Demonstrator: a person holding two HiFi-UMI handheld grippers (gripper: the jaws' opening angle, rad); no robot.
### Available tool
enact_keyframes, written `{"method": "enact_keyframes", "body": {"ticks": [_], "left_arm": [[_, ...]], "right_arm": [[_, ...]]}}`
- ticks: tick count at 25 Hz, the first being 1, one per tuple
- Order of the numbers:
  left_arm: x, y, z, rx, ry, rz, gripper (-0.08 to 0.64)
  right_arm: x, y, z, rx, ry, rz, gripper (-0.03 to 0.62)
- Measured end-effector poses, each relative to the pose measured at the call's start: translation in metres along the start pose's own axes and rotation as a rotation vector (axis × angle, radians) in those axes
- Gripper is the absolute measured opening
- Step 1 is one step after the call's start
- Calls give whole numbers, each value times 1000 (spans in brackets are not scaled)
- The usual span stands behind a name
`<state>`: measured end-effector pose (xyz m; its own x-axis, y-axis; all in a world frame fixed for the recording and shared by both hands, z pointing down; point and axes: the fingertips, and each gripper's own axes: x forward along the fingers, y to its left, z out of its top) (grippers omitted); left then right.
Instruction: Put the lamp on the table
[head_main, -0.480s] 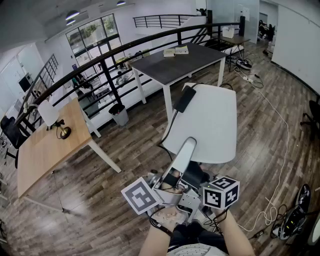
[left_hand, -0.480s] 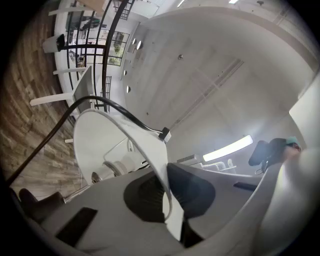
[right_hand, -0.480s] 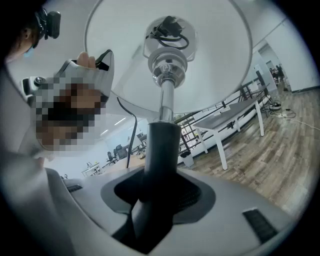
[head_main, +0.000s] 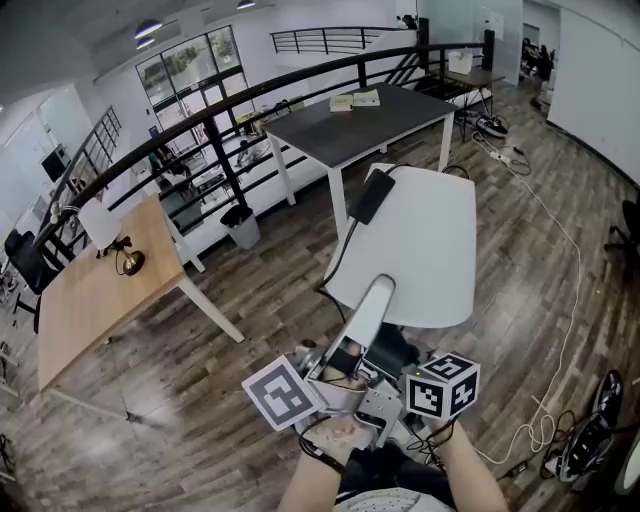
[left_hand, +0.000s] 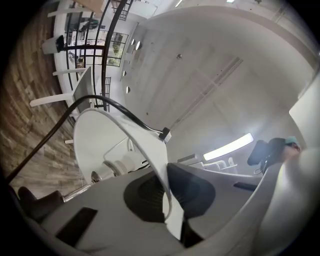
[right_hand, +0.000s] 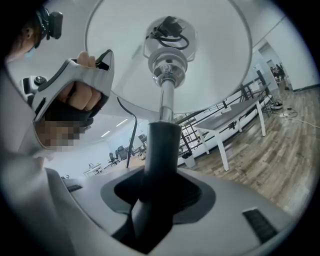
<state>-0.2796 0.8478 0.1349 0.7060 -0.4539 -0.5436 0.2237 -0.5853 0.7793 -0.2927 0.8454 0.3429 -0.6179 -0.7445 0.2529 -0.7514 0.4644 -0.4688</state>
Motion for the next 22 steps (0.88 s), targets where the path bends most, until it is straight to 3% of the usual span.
{"method": "enact_keyframes", "body": {"ticks": [12, 22], "left_arm": [[33, 9, -30, 21, -11, -22, 18], [47, 30, -42, 8, -23, 4, 18]], "right_arm": [[-26, -35, 12, -13, -1, 19, 181], [-33, -62, 11, -2, 20, 20, 181]]}}
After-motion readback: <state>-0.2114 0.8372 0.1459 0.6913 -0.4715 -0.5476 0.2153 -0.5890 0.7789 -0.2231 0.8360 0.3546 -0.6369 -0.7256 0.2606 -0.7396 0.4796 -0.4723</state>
